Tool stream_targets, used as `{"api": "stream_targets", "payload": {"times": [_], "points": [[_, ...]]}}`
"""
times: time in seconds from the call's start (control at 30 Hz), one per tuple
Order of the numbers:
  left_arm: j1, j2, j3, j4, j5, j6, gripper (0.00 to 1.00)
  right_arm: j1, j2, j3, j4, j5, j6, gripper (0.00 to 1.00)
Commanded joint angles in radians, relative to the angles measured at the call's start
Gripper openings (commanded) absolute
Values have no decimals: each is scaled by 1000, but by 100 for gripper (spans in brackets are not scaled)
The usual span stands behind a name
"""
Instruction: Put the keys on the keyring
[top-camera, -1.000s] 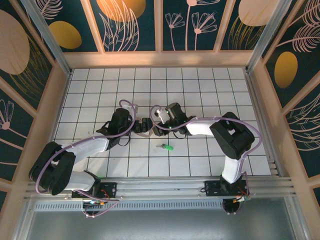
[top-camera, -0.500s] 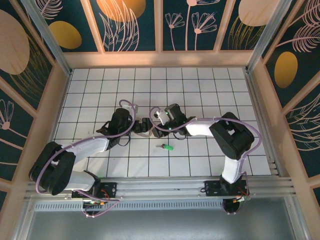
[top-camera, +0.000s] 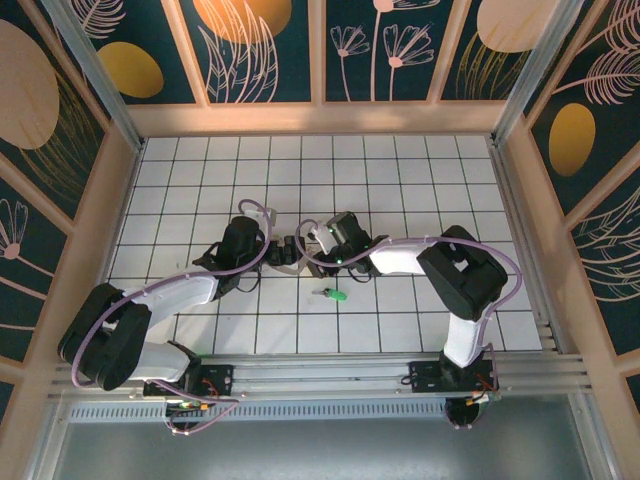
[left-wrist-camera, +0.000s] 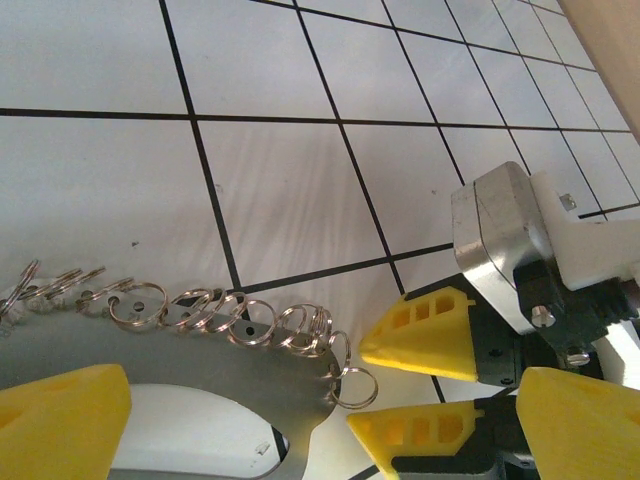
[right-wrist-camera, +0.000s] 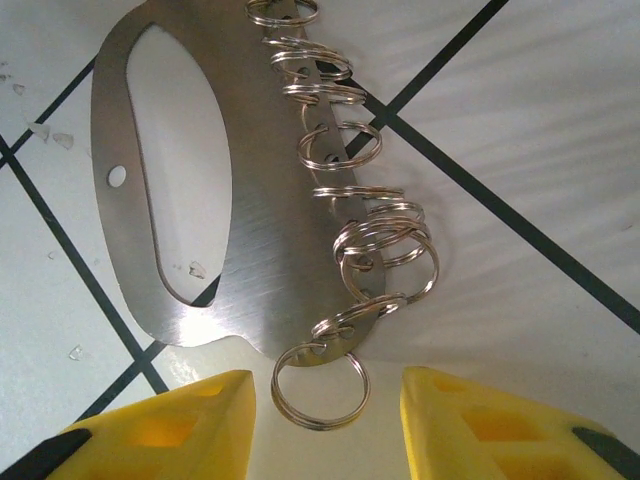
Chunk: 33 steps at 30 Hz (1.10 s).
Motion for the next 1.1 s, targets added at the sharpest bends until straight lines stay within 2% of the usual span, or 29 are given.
{"api": "stream_targets", "payload": {"times": [0.0,0.5,1.07], "points": [[-5,-5,16,23,15,-15,99,11,14,-12,-19,27,-25,42],[-5,-2,14,28,20,-16,99,23,31,27,-17,9,-32,34],[-5,-16,10,28,17,-17,99,26,-2,26,-29,-21,-30,0]]}}
